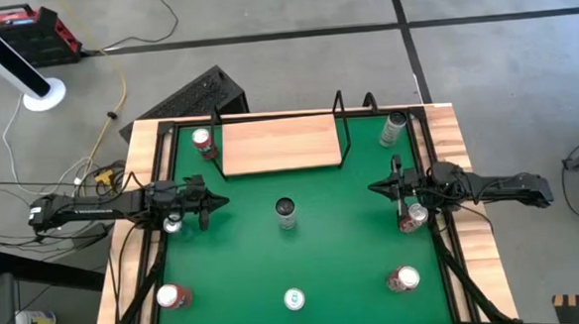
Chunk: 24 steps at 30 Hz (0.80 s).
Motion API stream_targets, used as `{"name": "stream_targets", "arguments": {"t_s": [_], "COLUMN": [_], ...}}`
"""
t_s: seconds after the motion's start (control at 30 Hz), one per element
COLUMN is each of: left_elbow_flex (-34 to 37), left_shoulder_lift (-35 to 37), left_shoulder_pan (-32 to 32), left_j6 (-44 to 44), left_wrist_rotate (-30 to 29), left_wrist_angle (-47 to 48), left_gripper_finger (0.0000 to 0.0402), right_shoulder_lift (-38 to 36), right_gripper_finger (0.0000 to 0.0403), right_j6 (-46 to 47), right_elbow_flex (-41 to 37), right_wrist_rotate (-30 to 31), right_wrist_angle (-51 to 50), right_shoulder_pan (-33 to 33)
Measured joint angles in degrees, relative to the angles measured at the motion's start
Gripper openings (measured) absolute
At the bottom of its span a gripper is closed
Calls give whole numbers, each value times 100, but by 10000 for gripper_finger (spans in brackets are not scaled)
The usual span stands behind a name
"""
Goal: Place canned beverage on shelf
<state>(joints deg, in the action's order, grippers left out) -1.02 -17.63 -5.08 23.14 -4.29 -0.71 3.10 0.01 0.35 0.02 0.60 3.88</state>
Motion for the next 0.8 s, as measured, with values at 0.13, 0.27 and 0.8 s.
{"name": "stream_targets", "arguments": {"t_s": [0.13, 0.27, 0.8], "left_elbow_flex": [0, 0, 9], "left_shoulder_lift": [0, 1, 3], "left_shoulder_pan": [0, 0, 0], "left_j6": [-1, 0, 1161], "left_wrist_rotate": [1, 0, 21], "left_wrist_angle": [0, 0, -420], "left_gripper_finger": [0, 0, 0], "right_shoulder_lift": [1, -1, -1], "right_gripper_finger": [43, 43, 43], "right_j6": [0, -1, -1], "right_elbow_flex": [-1, 0, 0], "right_wrist_rotate": [1, 1, -1], "right_wrist_angle": [0, 0, 0], "right_shoulder_pan": [0, 0, 0]}}
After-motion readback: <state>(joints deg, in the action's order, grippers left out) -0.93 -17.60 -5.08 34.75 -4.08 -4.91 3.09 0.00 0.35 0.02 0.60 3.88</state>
